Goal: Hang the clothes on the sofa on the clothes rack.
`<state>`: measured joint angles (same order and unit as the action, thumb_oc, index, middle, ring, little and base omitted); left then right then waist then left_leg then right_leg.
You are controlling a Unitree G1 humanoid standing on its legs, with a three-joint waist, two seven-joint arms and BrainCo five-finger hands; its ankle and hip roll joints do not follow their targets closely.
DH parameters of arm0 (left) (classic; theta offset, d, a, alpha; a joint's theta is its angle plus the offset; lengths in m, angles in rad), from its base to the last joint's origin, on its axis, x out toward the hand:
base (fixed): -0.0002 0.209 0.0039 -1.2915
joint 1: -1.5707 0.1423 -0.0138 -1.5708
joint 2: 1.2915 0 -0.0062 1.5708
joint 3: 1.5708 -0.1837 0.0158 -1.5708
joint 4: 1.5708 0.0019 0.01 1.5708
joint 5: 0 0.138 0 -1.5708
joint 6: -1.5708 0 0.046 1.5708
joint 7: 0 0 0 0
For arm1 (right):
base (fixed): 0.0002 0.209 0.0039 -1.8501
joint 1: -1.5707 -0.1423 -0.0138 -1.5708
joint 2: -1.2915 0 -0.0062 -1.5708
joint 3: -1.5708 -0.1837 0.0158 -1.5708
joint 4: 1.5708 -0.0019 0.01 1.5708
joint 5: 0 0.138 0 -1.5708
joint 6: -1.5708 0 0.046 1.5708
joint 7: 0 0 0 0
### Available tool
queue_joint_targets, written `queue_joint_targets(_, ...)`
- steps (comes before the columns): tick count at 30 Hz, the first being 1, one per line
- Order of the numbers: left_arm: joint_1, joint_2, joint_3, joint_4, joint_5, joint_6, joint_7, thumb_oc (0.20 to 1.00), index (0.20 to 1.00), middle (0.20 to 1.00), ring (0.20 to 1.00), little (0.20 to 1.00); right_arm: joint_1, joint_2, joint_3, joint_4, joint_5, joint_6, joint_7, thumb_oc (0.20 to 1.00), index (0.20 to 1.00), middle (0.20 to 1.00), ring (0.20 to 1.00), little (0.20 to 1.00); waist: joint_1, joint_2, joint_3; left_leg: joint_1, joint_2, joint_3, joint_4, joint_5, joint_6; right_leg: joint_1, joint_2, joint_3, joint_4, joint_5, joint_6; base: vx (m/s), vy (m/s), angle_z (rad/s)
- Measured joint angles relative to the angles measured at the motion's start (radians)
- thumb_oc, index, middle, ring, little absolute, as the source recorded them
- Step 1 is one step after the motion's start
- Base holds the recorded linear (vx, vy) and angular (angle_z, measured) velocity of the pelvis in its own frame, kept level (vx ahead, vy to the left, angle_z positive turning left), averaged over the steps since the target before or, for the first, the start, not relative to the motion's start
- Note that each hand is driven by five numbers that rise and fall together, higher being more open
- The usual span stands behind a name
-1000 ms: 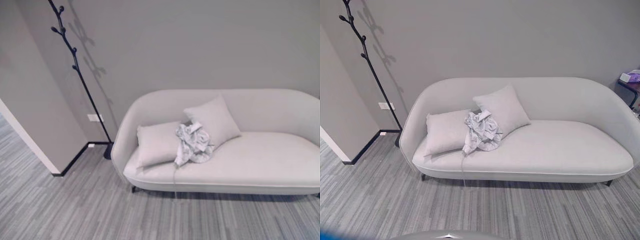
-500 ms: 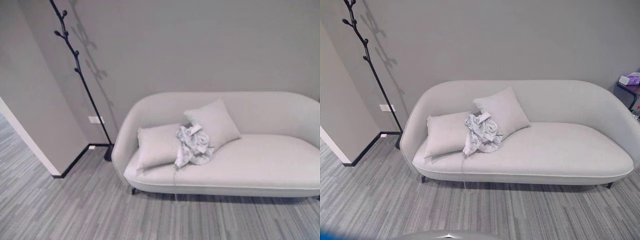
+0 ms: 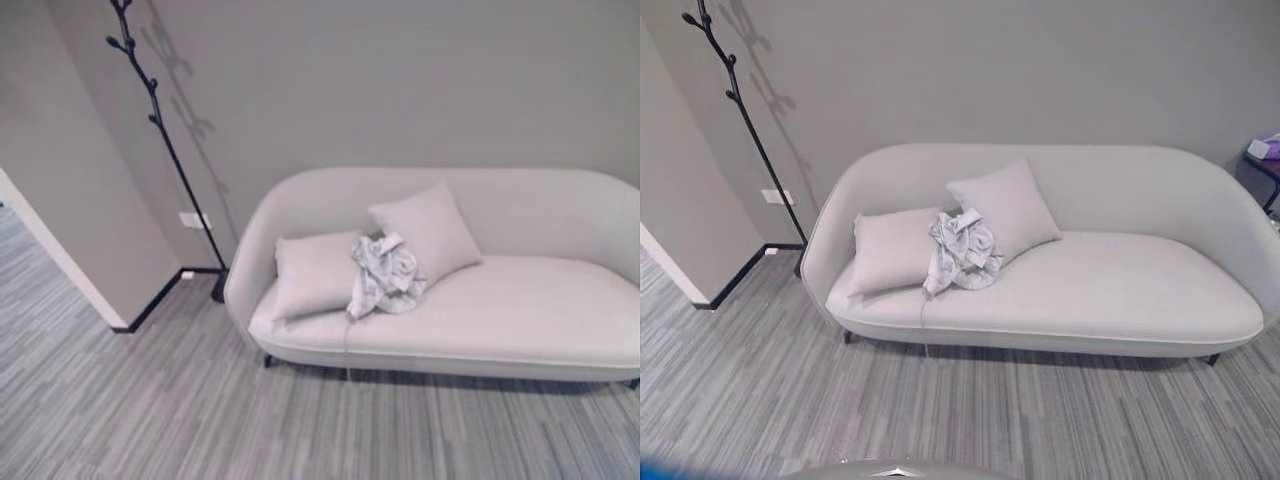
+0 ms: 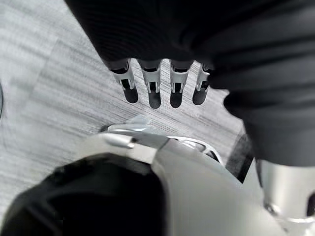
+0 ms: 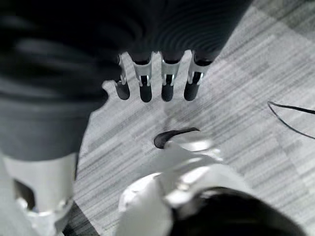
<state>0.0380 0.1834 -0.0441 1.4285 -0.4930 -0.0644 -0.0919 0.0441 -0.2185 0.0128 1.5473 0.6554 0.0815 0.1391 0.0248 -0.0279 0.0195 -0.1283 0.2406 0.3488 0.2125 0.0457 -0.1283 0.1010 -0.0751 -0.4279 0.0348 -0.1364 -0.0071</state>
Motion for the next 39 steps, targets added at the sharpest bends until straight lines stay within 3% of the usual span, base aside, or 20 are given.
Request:
queue_joint_targets(3,-0.004,-0.004,0.021,0.024,-0.030,0.001,0.006,1.000,1.000,1.000,1.000,1.000,0.000,0.004,0.003,0.001,-0.028,-0.002,-0.003,1.000,1.000,1.000,1.000,1.000,0.002,-0.007,0.005,0.014,0.017,-0.005,-0.194,0.052,-0.009,0.008,0.018,-0.010,-0.073,0.011,-0.005,0.24,0.117,0.04)
queue_joint_targets(6,-0.023,-0.008,0.074,0.060,-0.111,0.000,0.013,1.000,1.000,1.000,1.000,1.000,0.017,0.012,0.002,0.005,-0.051,-0.001,-0.011,1.000,1.000,1.000,1.000,1.000,-0.002,-0.003,0.022,0.002,0.066,0.000,-0.313,0.090,-0.064,0.026,0.041,0.004,-0.141,0.025,-0.004,0.45,0.158,0.18)
queue_joint_targets(8,-0.019,-0.016,0.107,0.083,-0.148,0.005,0.027,1.000,1.000,1.000,1.000,1.000,0.001,0.023,0.002,0.030,-0.067,0.001,-0.019,1.000,1.000,1.000,1.000,1.000,0.017,-0.011,0.024,0.021,0.066,0.013,-0.301,0.090,-0.070,0.022,0.032,0.067,-0.141,-0.005,0.034,0.49,0.144,-0.24)
queue_joint_targets(10,-0.005,-0.040,0.108,0.076,-0.155,0.011,0.030,1.000,1.000,1.000,1.000,1.000,-0.001,-0.003,-0.003,0.032,-0.070,0.004,-0.016,1.000,1.000,1.000,1.000,1.000,0.025,0.063,0.024,0.070,0.130,0.005,-0.272,0.033,-0.129,0.000,0.051,0.068,-0.037,0.025,0.029,0.38,0.157,-0.10)
queue_joint_targets(12,-0.001,-0.033,0.112,0.079,-0.153,0.019,0.032,1.000,1.000,1.000,1.000,1.000,0.038,0.017,0.001,0.016,-0.079,-0.002,-0.016,1.000,1.000,1.000,1.000,1.000,0.019,0.048,0.011,0.094,0.106,0.005,-0.235,0.077,-0.103,0.006,0.004,0.078,0.006,0.045,0.051,0.42,0.211,-0.09)
queue_joint_targets(13,-0.003,-0.017,0.108,0.072,-0.147,0.020,0.033,1.000,1.000,1.000,1.000,1.000,0.033,0.036,0.001,-0.003,-0.089,-0.003,-0.005,1.000,1.000,1.000,1.000,1.000,0.018,0.000,0.003,0.038,0.075,0.026,-0.032,0.020,-0.092,-0.017,-0.068,0.097,0.030,0.043,0.055,0.24,0.143,-0.73)
queue_joint_targets(14,-0.003,-0.008,0.098,0.069,-0.128,0.021,0.036,1.000,1.000,1.000,1.000,1.000,0.023,0.036,0.024,0.004,-0.089,-0.010,0.003,1.000,1.000,1.000,1.000,1.000,0.020,-0.007,-0.001,0.029,0.051,0.021,0.098,-0.046,-0.073,-0.030,-0.113,0.117,0.041,0.035,0.068,0.33,0.241,-0.96)
queue_joint_targets(15,-0.007,-0.027,0.088,0.074,-0.110,0.018,0.041,1.000,1.000,1.000,1.000,1.000,0.029,0.005,0.047,-0.003,-0.090,-0.005,0.006,1.000,1.000,1.000,1.000,1.000,0.012,0.042,-0.020,0.050,0.043,0.031,0.036,-0.130,0.026,-0.055,-0.128,0.120,0.164,-0.013,0.118,0.33,0.244,-0.66)
queue_joint_targets(17,-0.021,0.019,0.016,0.027,-0.067,0.002,0.040,1.000,1.000,1.000,1.000,1.000,0.047,0.046,0.046,0.002,-0.092,0.008,0.005,1.000,1.000,1.000,1.000,1.000,0.001,-0.026,-0.039,0.079,-0.050,0.054,-0.022,-0.139,0.033,-0.085,-0.227,0.132,0.374,-0.079,0.139,0.29,0.296,-0.02)
queue_joint_targets(18,-0.031,0.030,0.006,0.005,-0.046,-0.004,0.039,1.000,1.000,1.000,1.000,1.000,0.051,0.057,0.045,-0.002,-0.099,0.010,0.010,1.000,1.000,1.000,1.000,1.000,0.004,-0.048,-0.043,0.098,-0.093,0.062,-0.051,-0.114,0.077,-0.056,-0.244,0.126,0.369,-0.062,0.138,0.36,0.480,0.06)
queue_joint_targets(19,-0.039,0.053,-0.053,-0.023,-0.008,-0.013,0.040,1.000,1.000,1.000,1.000,1.000,0.041,0.072,0.040,-0.011,-0.106,0.004,0.012,1.000,1.000,1.000,1.000,1.000,0.002,-0.084,-0.044,0.118,-0.168,0.082,-0.098,-0.101,0.108,-0.058,-0.314,0.113,0.392,-0.026,0.162,0.27,0.411,0.09)
queue_joint_targets(21,-0.075,0.044,-0.082,-0.018,0.038,-0.013,0.040,1.000,1.000,1.000,1.000,1.000,0.017,0.065,0.031,-0.021,-0.106,-0.003,0.012,1.000,1.000,1.000,1.000,1.000,0.000,-0.074,-0.037,0.153,-0.223,0.088,-0.132,-0.112,0.146,-0.112,-0.373,0.140,0.504,0.044,0.220,0.30,0.466,0.11)
queue_joint_targets(22,-0.081,0.022,-0.092,-0.019,0.066,-0.013,0.040,1.000,1.000,1.000,1.000,1.000,0.000,0.037,0.035,-0.039,-0.107,-0.012,0.013,1.000,1.000,1.000,1.000,1.000,-0.006,-0.055,-0.020,0.195,-0.257,0.094,-0.179,-0.115,0.170,-0.194,-0.433,0.183,0.662,0.164,0.222,0.28,0.362,0.17)
queue_joint_targets(25,-0.078,0.015,-0.149,-0.019,0.086,-0.011,0.041,1.000,1.000,1.000,1.000,1.000,-0.010,0.012,0.036,-0.077,-0.107,-0.025,0.004,1.000,1.000,1.000,1.000,1.000,-0.022,-0.006,-0.017,0.299,-0.310,0.074,-0.262,-0.120,0.214,-0.260,-0.466,0.180,0.814,0.239,0.240,0.23,0.169,0.10)
queue_joint_targets(26,-0.069,0.014,-0.157,-0.020,0.086,-0.011,0.041,1.000,1.000,1.000,1.000,1.000,-0.009,0.008,0.037,-0.085,-0.107,-0.027,0.003,1.000,1.000,1.000,1.000,1.000,-0.023,-0.001,-0.014,0.327,-0.319,0.080,-0.294,-0.108,0.226,-0.276,-0.469,0.167,0.858,0.197,0.226,0.21,-0.028,-0.05)
queue_joint_targets(28,-0.044,0.003,-0.154,-0.032,0.086,-0.014,0.040,1.000,1.000,1.000,1.000,1.000,-0.005,0.005,0.046,-0.152,-0.107,-0.032,0.002,1.000,1.000,1.000,1.000,1.000,-0.052,0.034,-0.019,0.345,-0.315,0.086,-0.300,-0.113,0.203,-0.326,-0.388,0.097,0.766,0.068,0.156,0.24,-0.070,0.00)
queue_joint_targets(30,-0.042,-0.013,-0.155,-0.030,0.087,-0.013,0.041,1.000,1.000,1.000,1.000,1.000,-0.011,0.007,0.046,-0.173,-0.107,-0.036,0.000,1.000,1.000,1.000,1.000,1.000,-0.056,0.051,-0.011,0.343,-0.310,0.097,-0.295,-0.116,0.197,-0.320,-0.347,-0.015,0.512,0.053,0.135,0.13,-0.126,-0.09)
queue_joint_targets(33,-0.045,0.000,-0.148,-0.035,0.123,-0.015,0.042,1.000,1.000,1.000,1.000,1.000,-0.036,0.012,0.046,-0.178,-0.107,-0.037,-0.003,1.000,1.000,1.000,1.000,1.000,-0.056,0.032,0.026,0.344,-0.310,0.102,-0.299,-0.120,0.190,-0.305,-0.308,-0.041,0.203,0.125,0.165,0.15,-0.116,0.01)
queue_joint_targets(38,-0.031,0.016,-0.140,-0.041,0.125,-0.015,0.042,1.000,1.000,1.000,1.000,1.000,-0.042,0.014,0.044,-0.179,-0.107,-0.038,-0.005,1.000,1.000,1.000,1.000,1.000,-0.054,-0.001,0.032,0.384,-0.303,0.072,-0.299,-0.137,0.162,-0.220,-0.307,-0.025,0.063,0.216,0.205,0.18,-0.136,0.08)
queue_joint_targets(39,-0.027,0.017,-0.127,-0.040,0.125,-0.016,0.042,1.000,1.000,1.000,1.000,1.000,-0.042,0.015,0.044,-0.179,-0.107,-0.036,-0.005,1.000,1.000,1.000,1.000,1.000,-0.053,0.000,0.031,0.392,-0.289,0.070,-0.298,-0.141,0.144,-0.191,-0.286,-0.027,0.028,0.283,0.209,0.28,-0.215,0.24)
